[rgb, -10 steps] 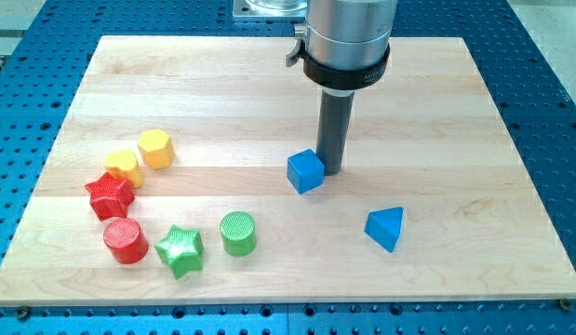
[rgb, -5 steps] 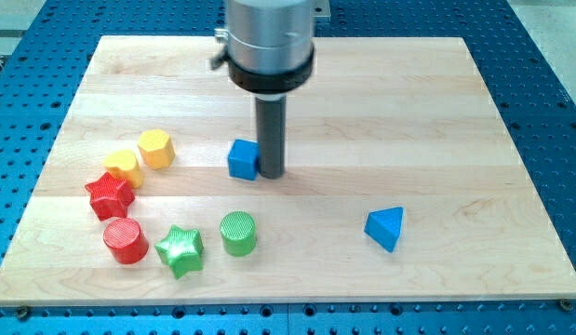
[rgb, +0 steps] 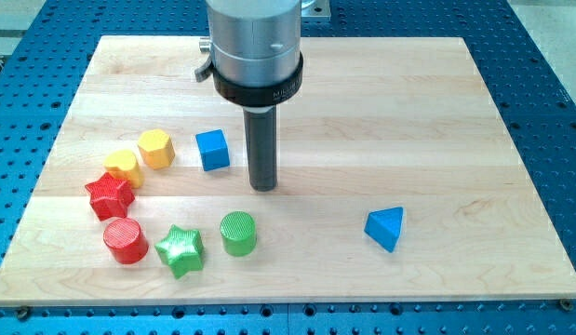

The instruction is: Push the cube to the top right of the hexagon

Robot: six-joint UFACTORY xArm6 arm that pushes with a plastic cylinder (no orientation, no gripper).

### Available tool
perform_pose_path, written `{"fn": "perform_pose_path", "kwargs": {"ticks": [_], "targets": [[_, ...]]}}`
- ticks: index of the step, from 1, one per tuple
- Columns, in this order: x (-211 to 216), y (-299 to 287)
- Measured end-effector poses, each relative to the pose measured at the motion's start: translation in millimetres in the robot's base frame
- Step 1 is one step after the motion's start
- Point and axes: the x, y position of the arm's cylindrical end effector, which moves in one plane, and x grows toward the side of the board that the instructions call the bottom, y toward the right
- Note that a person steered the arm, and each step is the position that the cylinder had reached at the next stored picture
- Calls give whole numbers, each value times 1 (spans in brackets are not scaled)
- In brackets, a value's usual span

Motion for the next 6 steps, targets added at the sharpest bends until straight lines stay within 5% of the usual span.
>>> {"fn": "perform_pose_path", "kwargs": {"ticks": [2,6], "targets": [[-12,-45],[-43,-47]]}}
